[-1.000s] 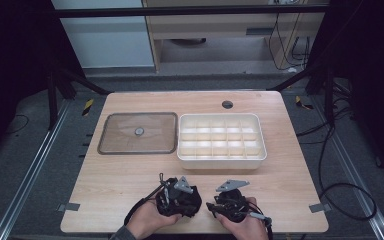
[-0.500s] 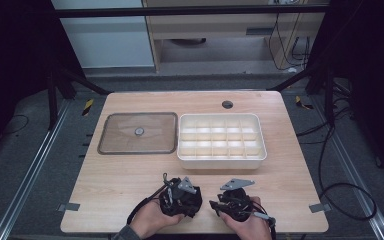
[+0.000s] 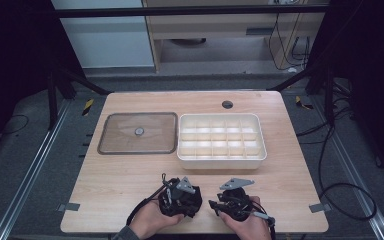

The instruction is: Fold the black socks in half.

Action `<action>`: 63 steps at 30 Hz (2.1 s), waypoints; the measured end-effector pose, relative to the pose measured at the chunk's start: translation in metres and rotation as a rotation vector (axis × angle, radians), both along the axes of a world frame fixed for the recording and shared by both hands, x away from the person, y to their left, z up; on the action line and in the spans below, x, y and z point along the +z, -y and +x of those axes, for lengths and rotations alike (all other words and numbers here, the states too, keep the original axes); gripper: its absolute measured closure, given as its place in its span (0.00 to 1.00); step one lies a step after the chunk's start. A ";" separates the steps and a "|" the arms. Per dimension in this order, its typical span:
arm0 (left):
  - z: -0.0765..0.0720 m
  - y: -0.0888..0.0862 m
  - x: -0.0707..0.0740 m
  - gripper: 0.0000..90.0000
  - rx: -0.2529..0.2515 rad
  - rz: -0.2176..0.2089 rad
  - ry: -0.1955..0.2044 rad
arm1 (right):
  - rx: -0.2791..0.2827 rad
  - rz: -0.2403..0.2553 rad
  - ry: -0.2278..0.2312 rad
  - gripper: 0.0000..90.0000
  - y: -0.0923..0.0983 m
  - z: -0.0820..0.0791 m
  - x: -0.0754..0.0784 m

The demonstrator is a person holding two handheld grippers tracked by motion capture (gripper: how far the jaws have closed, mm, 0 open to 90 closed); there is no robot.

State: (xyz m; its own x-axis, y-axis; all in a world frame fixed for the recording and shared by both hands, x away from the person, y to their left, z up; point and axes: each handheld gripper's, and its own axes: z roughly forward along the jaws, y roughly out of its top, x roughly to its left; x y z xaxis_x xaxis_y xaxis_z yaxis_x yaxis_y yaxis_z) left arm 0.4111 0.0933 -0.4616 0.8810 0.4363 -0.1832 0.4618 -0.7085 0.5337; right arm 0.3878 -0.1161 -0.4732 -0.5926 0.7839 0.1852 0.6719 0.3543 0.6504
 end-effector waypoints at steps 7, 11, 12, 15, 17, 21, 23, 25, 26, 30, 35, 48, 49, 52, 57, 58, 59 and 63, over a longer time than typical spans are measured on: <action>0.001 0.000 -0.001 0.89 0.004 -0.004 0.000 | -0.010 -0.001 0.015 0.64 0.005 0.000 0.004; -0.001 0.002 -0.001 0.89 -0.002 0.006 0.011 | -0.028 0.007 0.016 0.63 0.008 -0.001 0.005; -0.001 0.002 -0.001 0.89 -0.002 0.005 0.010 | -0.033 0.009 0.018 0.63 0.010 0.000 0.005; -0.001 0.002 -0.001 0.89 0.004 0.002 0.008 | -0.042 0.012 0.015 0.63 0.011 0.000 0.006; -0.002 0.002 0.000 0.87 0.009 0.000 0.009 | -0.040 0.013 0.017 0.62 0.011 0.000 0.008; -0.005 0.003 0.006 0.79 0.015 -0.002 0.016 | -0.039 0.016 0.023 0.62 0.011 0.000 0.013; -0.007 0.004 0.009 0.76 0.015 -0.003 0.030 | -0.041 0.019 0.023 0.61 0.011 -0.001 0.015; -0.008 0.004 0.011 0.73 0.014 -0.003 0.042 | -0.039 0.015 0.033 0.61 0.011 -0.001 0.017; -0.008 0.004 0.012 0.72 0.015 -0.005 0.045 | -0.040 0.014 0.034 0.61 0.011 -0.001 0.018; -0.007 0.002 0.014 0.68 0.021 -0.015 0.051 | -0.046 0.015 0.035 0.60 0.013 -0.002 0.020; -0.007 0.000 0.018 0.66 0.022 -0.016 0.057 | -0.046 0.015 0.034 0.59 0.015 -0.002 0.020; -0.005 -0.004 0.030 0.61 0.036 -0.025 0.078 | -0.046 0.017 0.029 0.58 0.012 -0.001 0.021; -0.005 -0.005 0.031 0.61 0.038 -0.028 0.080 | -0.045 0.019 0.029 0.58 0.012 -0.001 0.021; -0.005 -0.007 0.034 0.60 0.042 -0.039 0.086 | -0.047 0.019 0.032 0.57 0.012 0.000 0.022; -0.006 -0.013 0.041 0.58 0.063 -0.051 0.112 | -0.047 0.019 0.038 0.57 0.011 0.000 0.026; -0.005 -0.015 0.043 0.57 0.070 -0.054 0.114 | -0.047 0.020 0.039 0.56 0.011 0.000 0.027; -0.005 -0.017 0.045 0.56 0.079 -0.057 0.121 | -0.048 0.022 0.038 0.55 0.011 0.000 0.028; -0.004 -0.028 0.053 0.50 0.124 -0.064 0.156 | -0.049 0.023 0.038 0.51 0.008 0.001 0.035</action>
